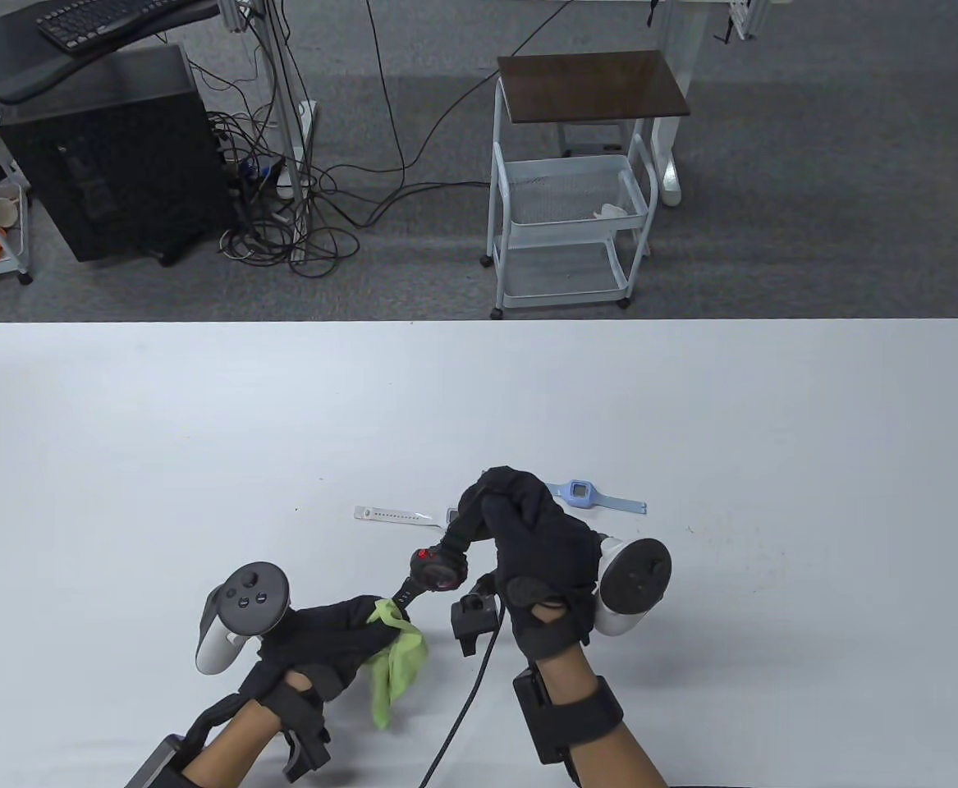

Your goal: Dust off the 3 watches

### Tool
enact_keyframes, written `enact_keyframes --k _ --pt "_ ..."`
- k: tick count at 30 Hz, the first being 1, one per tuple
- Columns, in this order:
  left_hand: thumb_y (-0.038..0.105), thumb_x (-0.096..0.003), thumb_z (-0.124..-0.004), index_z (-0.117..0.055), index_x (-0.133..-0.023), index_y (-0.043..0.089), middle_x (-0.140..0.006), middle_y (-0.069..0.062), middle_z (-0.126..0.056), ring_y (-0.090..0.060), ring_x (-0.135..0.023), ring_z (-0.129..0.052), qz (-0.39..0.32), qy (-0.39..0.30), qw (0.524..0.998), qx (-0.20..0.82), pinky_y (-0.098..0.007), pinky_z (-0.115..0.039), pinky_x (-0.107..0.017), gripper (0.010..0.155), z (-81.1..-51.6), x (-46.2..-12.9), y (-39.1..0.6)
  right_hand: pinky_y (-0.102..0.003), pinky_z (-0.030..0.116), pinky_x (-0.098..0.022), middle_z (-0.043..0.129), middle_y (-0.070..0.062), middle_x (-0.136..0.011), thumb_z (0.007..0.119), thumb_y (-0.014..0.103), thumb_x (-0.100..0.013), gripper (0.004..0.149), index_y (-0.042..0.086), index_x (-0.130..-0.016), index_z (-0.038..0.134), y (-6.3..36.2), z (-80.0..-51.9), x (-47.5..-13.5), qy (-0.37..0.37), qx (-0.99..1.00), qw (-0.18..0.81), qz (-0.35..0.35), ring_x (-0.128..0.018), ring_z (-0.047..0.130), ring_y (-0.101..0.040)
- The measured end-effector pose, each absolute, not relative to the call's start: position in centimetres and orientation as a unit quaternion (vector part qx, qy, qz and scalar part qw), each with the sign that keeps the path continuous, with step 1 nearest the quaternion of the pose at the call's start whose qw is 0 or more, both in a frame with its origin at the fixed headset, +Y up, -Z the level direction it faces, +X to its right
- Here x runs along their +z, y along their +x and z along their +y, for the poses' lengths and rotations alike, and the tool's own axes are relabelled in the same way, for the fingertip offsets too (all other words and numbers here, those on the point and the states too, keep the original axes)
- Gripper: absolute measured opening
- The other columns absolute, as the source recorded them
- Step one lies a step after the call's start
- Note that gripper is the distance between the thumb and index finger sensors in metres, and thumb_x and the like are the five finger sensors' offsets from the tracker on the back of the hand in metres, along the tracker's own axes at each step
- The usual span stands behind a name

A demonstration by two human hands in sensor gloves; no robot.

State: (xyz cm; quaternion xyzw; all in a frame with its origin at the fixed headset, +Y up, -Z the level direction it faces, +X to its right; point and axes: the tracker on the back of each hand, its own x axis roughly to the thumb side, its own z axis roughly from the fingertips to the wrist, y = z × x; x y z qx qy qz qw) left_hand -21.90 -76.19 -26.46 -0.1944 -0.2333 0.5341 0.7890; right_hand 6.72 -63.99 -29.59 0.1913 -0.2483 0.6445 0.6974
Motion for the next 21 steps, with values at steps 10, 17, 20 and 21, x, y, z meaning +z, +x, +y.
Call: enact_keyframes --k 10,17,20,21 --pt "0.049 -0.0596 -0.069 -0.071 -0.098 0.022 -0.084 0.007 -0.092 -0.024 -0.086 -0.092 -0.231 -0.188 0.815 0.498 -0.061 -0.057 -0.073 0.048 -75.8 -26.4 -21.8 -0.055 0.076 -0.045 0.101 -0.013 -0.055 0.079 0.033 -0.041 0.037 0.015 -0.073 0.084 7.5 -63.8 -29.7 0.183 0.637 0.704 -0.253 -0.027 0.112 -0.021" --pt "0.060 -0.0581 -0.067 -0.086 -0.080 0.018 -0.057 0.008 -0.099 -0.022 -0.067 -0.101 -0.213 -0.206 0.808 0.509 -0.060 -0.062 -0.069 0.050 -76.3 -26.5 -22.1 -0.055 0.076 -0.046 0.101 -0.013 -0.056 0.079 0.034 -0.041 0.037 0.015 -0.073 0.084 7.9 -63.5 -29.6 0.181 0.633 0.707 -0.258 -0.027 0.111 -0.021" --pt "0.062 -0.0574 -0.066 -0.089 -0.075 0.019 -0.051 0.009 -0.100 -0.022 -0.065 -0.102 -0.201 -0.203 0.818 0.499 -0.059 -0.064 -0.068 0.052 -76.1 -26.5 -22.3 -0.055 0.076 -0.045 0.101 -0.012 -0.055 0.079 0.034 -0.041 0.037 0.016 -0.072 0.085 8.1 -63.4 -29.7 0.179 0.630 0.709 -0.261 -0.027 0.112 -0.021" --pt "0.063 -0.0570 -0.066 -0.088 -0.075 0.019 -0.052 0.009 -0.100 -0.022 -0.066 -0.102 -0.202 -0.204 0.820 0.495 -0.059 -0.064 -0.068 0.052 -76.0 -26.5 -22.3 -0.055 0.076 -0.046 0.101 -0.013 -0.055 0.079 0.034 -0.041 0.037 0.015 -0.072 0.085 8.2 -63.4 -29.8 0.179 0.626 0.714 -0.257 -0.027 0.111 -0.021"
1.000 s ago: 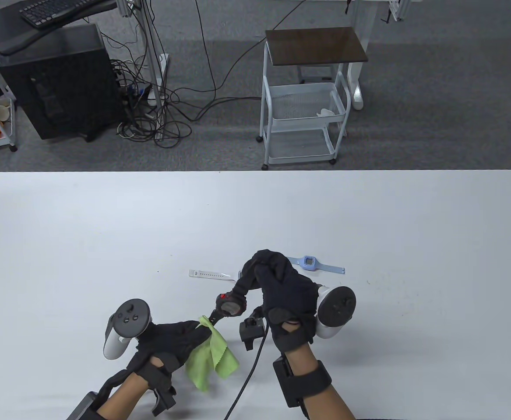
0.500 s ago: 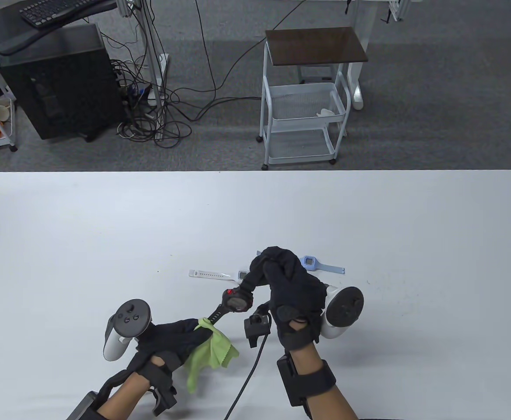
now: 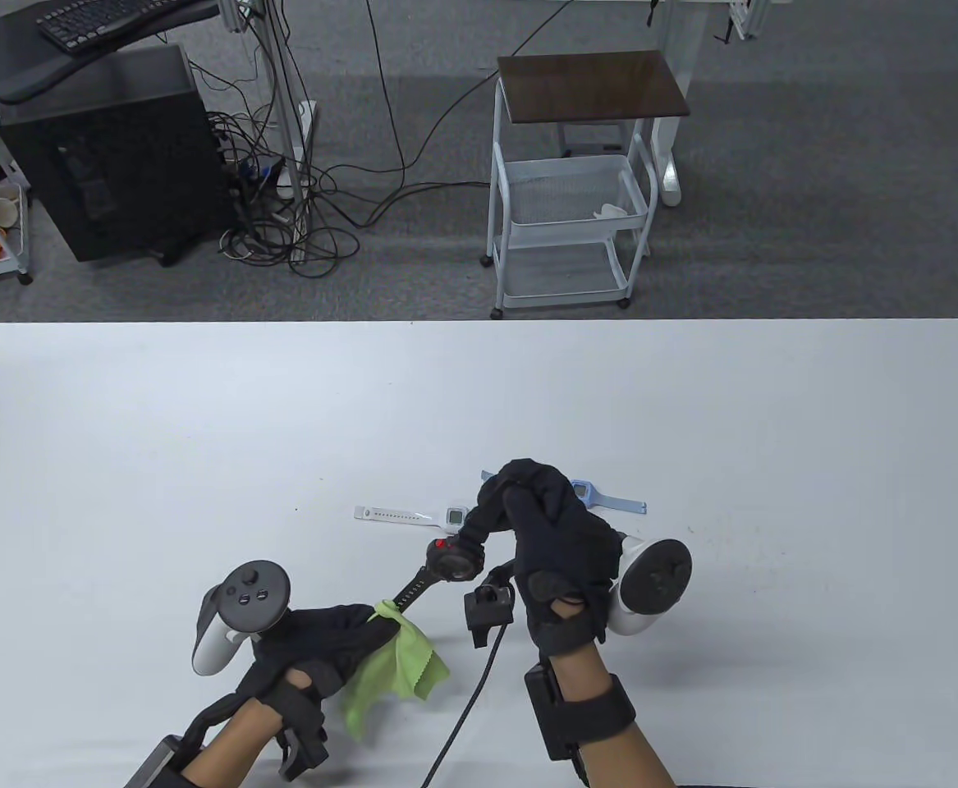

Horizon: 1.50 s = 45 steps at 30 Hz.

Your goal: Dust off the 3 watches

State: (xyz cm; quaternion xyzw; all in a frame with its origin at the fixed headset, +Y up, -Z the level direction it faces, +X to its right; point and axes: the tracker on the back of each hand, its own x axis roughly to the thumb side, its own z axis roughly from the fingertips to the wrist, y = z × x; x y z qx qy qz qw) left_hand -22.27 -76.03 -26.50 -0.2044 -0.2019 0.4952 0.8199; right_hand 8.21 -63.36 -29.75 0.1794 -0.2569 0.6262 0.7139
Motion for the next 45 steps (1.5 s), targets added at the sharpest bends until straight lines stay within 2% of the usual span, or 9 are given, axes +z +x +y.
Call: enact_keyframes --k 7,10,13,18,21,26,29,37,45 --pt "0.049 -0.0588 -0.069 -0.073 -0.097 0.021 -0.082 0.005 -0.094 -0.024 -0.087 -0.091 -0.221 -0.207 0.843 0.444 -0.060 -0.058 -0.072 0.047 -75.5 -26.3 -21.7 -0.055 0.076 -0.046 0.101 -0.013 -0.055 0.080 0.033 -0.041 0.037 0.015 -0.072 0.085 8.7 -63.3 -29.7 0.172 0.628 0.711 -0.267 -0.027 0.111 -0.021" --pt "0.050 -0.0585 -0.070 -0.075 -0.094 0.020 -0.079 0.005 -0.095 -0.026 -0.084 -0.092 -0.221 -0.207 0.845 0.441 -0.061 -0.058 -0.072 0.047 -75.5 -26.3 -21.7 -0.055 0.076 -0.046 0.101 -0.013 -0.055 0.079 0.034 -0.041 0.037 0.016 -0.072 0.085 8.7 -63.4 -29.7 0.170 0.631 0.706 -0.271 -0.027 0.111 -0.021" --pt "0.055 -0.0587 -0.068 -0.086 -0.080 0.017 -0.059 0.005 -0.100 -0.025 -0.074 -0.098 -0.209 -0.212 0.847 0.440 -0.061 -0.060 -0.070 0.047 -75.8 -26.3 -22.1 -0.055 0.076 -0.046 0.101 -0.013 -0.056 0.079 0.034 -0.041 0.037 0.016 -0.073 0.085 8.8 -63.1 -29.6 0.172 0.622 0.716 -0.268 -0.027 0.111 -0.020" --pt "0.051 -0.0602 -0.066 -0.080 -0.089 0.016 -0.072 0.001 -0.096 -0.029 -0.084 -0.091 -0.199 -0.213 0.867 0.405 -0.064 -0.055 -0.071 0.047 -75.9 -26.6 -22.3 -0.055 0.076 -0.046 0.101 -0.012 -0.057 0.078 0.035 -0.041 0.037 0.017 -0.074 0.084 9.3 -62.7 -29.5 0.172 0.631 0.706 -0.272 -0.028 0.111 -0.020" --pt "0.045 -0.0614 -0.064 -0.068 -0.100 0.017 -0.089 -0.003 -0.087 -0.033 -0.093 -0.081 -0.196 -0.204 0.867 0.409 -0.066 -0.048 -0.072 0.048 -76.0 -26.7 -22.4 -0.056 0.075 -0.047 0.101 -0.012 -0.057 0.078 0.035 -0.042 0.037 0.017 -0.074 0.084 9.4 -62.8 -29.7 0.168 0.639 0.701 -0.270 -0.030 0.111 -0.021" --pt "0.046 -0.0615 -0.065 -0.066 -0.104 0.023 -0.107 -0.008 -0.070 -0.041 -0.105 -0.060 -0.191 -0.196 0.867 0.416 -0.069 -0.037 -0.073 0.049 -76.0 -26.7 -22.5 -0.056 0.075 -0.047 0.101 -0.012 -0.057 0.078 0.035 -0.042 0.037 0.017 -0.074 0.084 9.4 -63.3 -30.0 0.163 0.648 0.696 -0.264 -0.029 0.111 -0.021" --pt "0.049 -0.0616 -0.065 -0.064 -0.107 0.027 -0.116 -0.010 -0.055 -0.044 -0.111 -0.043 -0.183 -0.203 0.889 0.367 -0.071 -0.028 -0.073 0.051 -76.1 -26.8 -22.5 -0.056 0.075 -0.046 0.101 -0.012 -0.057 0.078 0.035 -0.042 0.037 0.017 -0.074 0.084 9.1 -63.4 -30.0 0.167 0.652 0.693 -0.257 -0.029 0.111 -0.021" --pt "0.053 -0.0613 -0.063 -0.051 -0.114 0.033 -0.123 -0.009 -0.026 -0.046 -0.112 -0.012 -0.155 -0.261 0.924 0.234 -0.072 -0.011 -0.069 0.058 -77.1 -27.1 -22.1 -0.056 0.074 -0.047 0.101 -0.012 -0.058 0.078 0.035 -0.042 0.037 0.017 -0.074 0.084 8.1 -63.7 -30.1 0.180 0.667 0.685 -0.231 -0.030 0.111 -0.021" --pt "0.056 -0.0609 -0.061 -0.036 -0.118 0.037 -0.123 -0.006 -0.009 -0.044 -0.110 0.001 -0.149 -0.314 0.917 0.194 -0.072 -0.004 -0.066 0.065 -78.5 -27.5 -21.8 -0.057 0.074 -0.047 0.100 -0.012 -0.058 0.078 0.036 -0.042 0.037 0.017 -0.074 0.084 7.2 -64.0 -30.0 0.193 0.680 0.675 -0.214 -0.030 0.111 -0.021"
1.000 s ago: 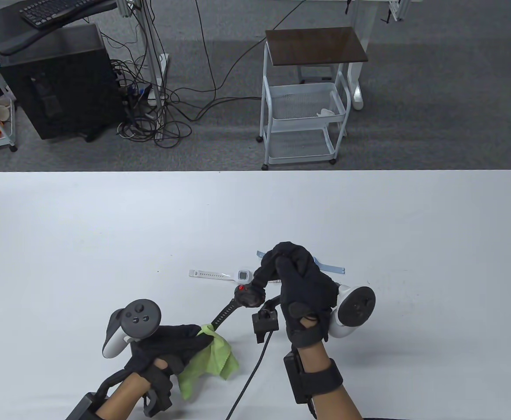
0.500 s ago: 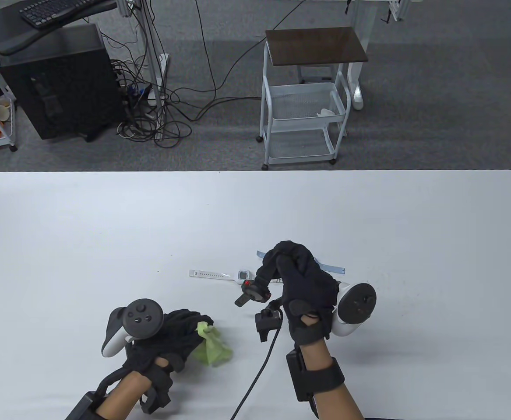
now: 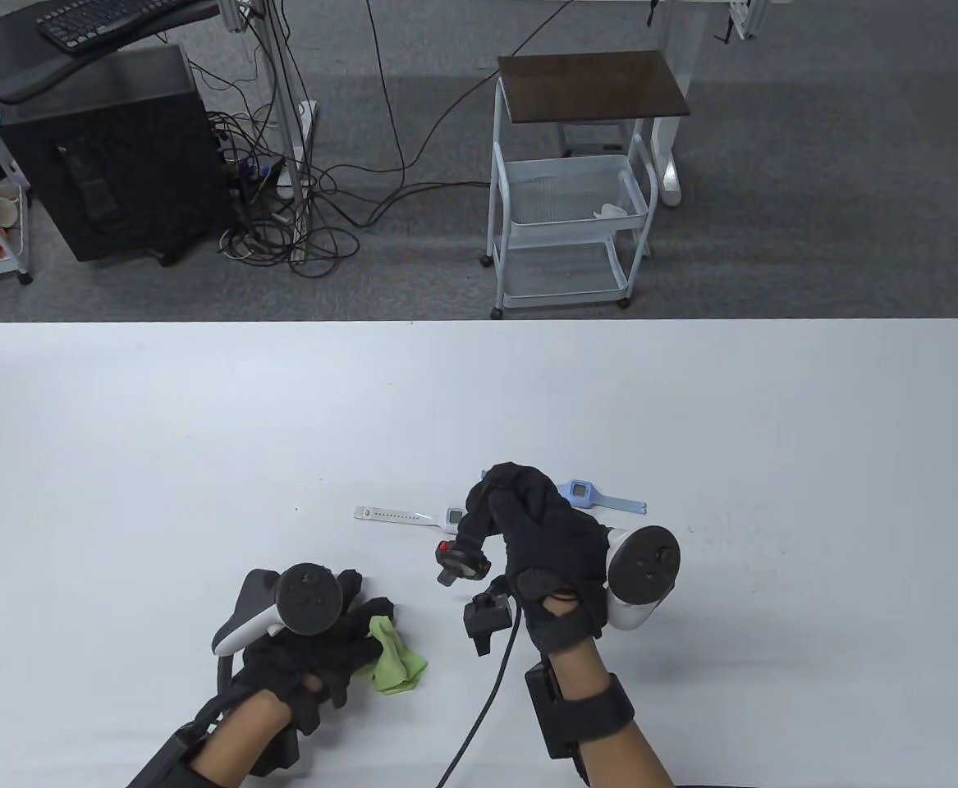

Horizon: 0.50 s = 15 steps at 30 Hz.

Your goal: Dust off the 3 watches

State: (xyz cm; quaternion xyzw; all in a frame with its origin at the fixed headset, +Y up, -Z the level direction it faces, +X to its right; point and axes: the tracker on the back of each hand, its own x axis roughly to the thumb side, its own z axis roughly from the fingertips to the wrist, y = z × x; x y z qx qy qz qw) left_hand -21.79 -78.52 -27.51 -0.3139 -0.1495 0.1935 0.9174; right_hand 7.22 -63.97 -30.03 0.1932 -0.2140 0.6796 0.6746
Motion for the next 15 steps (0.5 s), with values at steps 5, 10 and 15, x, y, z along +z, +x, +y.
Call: enact_keyframes --k 5,10,15 --pt "0.058 -0.0606 -0.061 -0.030 -0.118 0.039 -0.122 -0.004 -0.002 -0.042 -0.109 0.007 -0.153 -0.330 0.912 0.187 -0.071 -0.001 -0.066 0.068 -78.93 -27.56 -21.65 -0.057 0.074 -0.047 0.100 -0.012 -0.058 0.078 0.036 -0.042 0.037 0.017 -0.074 0.084 6.70 -63.86 -29.85 0.203 0.685 0.668 -0.208 -0.030 0.110 -0.022" --pt "0.060 -0.0600 -0.061 -0.025 -0.118 0.039 -0.122 -0.004 0.001 -0.042 -0.109 0.008 -0.148 -0.341 0.912 0.173 -0.071 0.000 -0.065 0.072 -78.80 -27.49 -21.58 -0.057 0.074 -0.047 0.100 -0.012 -0.058 0.078 0.036 -0.042 0.037 0.017 -0.074 0.084 6.43 -63.84 -29.80 0.210 0.689 0.662 -0.205 -0.030 0.110 -0.022" --pt "0.063 -0.0592 -0.061 -0.021 -0.118 0.039 -0.121 -0.004 0.004 -0.042 -0.109 0.009 -0.149 -0.346 0.911 0.166 -0.071 0.001 -0.065 0.075 -78.80 -27.52 -21.54 -0.057 0.074 -0.047 0.100 -0.012 -0.058 0.078 0.036 -0.042 0.037 0.017 -0.074 0.084 6.19 -63.92 -29.75 0.212 0.691 0.661 -0.200 -0.030 0.110 -0.022"
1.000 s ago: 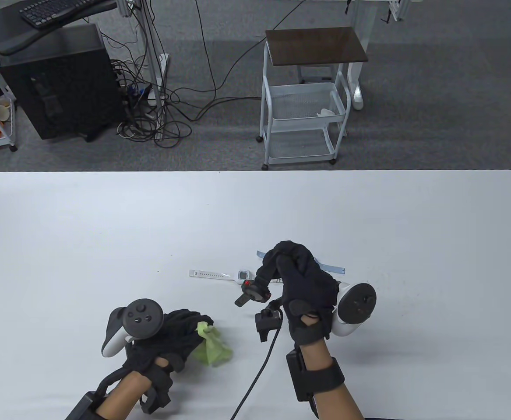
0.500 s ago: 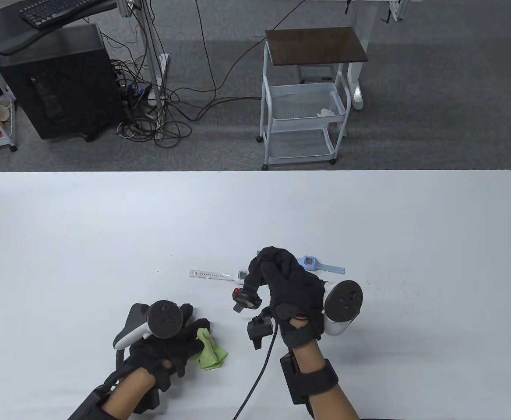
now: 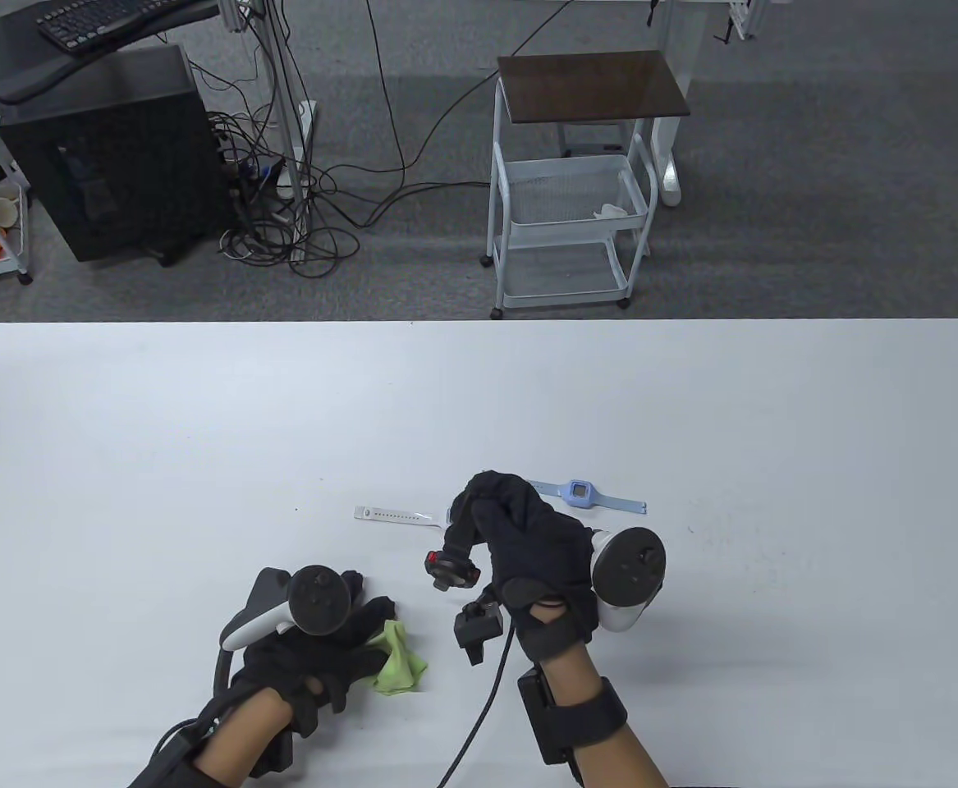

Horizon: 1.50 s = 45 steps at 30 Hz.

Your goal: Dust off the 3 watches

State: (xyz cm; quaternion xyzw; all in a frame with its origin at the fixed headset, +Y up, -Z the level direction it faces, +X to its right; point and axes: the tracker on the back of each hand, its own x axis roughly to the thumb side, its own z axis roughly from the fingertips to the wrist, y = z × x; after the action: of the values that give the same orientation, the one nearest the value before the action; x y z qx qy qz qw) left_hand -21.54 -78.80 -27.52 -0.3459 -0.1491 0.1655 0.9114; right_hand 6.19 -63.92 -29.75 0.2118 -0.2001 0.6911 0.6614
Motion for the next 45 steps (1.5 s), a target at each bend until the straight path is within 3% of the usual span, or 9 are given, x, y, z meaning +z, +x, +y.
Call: enact_keyframes --k 7,28,38,45 --pt "0.065 -0.0572 -0.065 -0.019 -0.118 0.036 -0.121 -0.005 0.002 -0.042 -0.110 0.006 -0.161 -0.317 0.919 0.172 -0.071 -0.001 -0.066 0.082 -78.1 -27.6 -21.6 -0.057 0.074 -0.047 0.100 -0.012 -0.058 0.077 0.036 -0.042 0.037 0.017 -0.074 0.084 6.1 -63.9 -29.7 0.214 0.692 0.660 -0.201 -0.030 0.110 -0.022" --pt "0.065 -0.0568 -0.067 -0.021 -0.118 0.034 -0.124 -0.007 -0.008 -0.044 -0.113 -0.004 -0.199 -0.257 0.892 0.313 -0.073 -0.006 -0.067 0.083 -76.5 -27.3 -22.1 -0.057 0.074 -0.047 0.100 -0.012 -0.058 0.077 0.036 -0.042 0.037 0.017 -0.074 0.084 5.9 -63.9 -29.6 0.220 0.689 0.661 -0.198 -0.031 0.110 -0.022" --pt "0.061 -0.0575 -0.068 -0.026 -0.118 0.027 -0.126 -0.002 -0.026 -0.044 -0.116 -0.016 -0.226 -0.194 0.875 0.381 -0.074 -0.012 -0.070 0.081 -75.7 -26.8 -21.7 -0.057 0.074 -0.047 0.100 -0.012 -0.058 0.077 0.035 -0.042 0.038 0.017 -0.074 0.084 5.1 -63.8 -29.3 0.238 0.678 0.672 -0.183 -0.031 0.110 -0.022" --pt "0.058 -0.0579 -0.071 -0.031 -0.117 0.031 -0.125 0.003 -0.038 -0.039 -0.118 -0.028 -0.233 -0.141 0.867 0.417 -0.073 -0.020 -0.073 0.076 -75.2 -26.7 -22.0 -0.057 0.074 -0.047 0.100 -0.012 -0.059 0.076 0.036 -0.042 0.038 0.017 -0.074 0.084 4.2 -63.7 -28.9 0.258 0.657 0.688 -0.167 -0.031 0.110 -0.021"
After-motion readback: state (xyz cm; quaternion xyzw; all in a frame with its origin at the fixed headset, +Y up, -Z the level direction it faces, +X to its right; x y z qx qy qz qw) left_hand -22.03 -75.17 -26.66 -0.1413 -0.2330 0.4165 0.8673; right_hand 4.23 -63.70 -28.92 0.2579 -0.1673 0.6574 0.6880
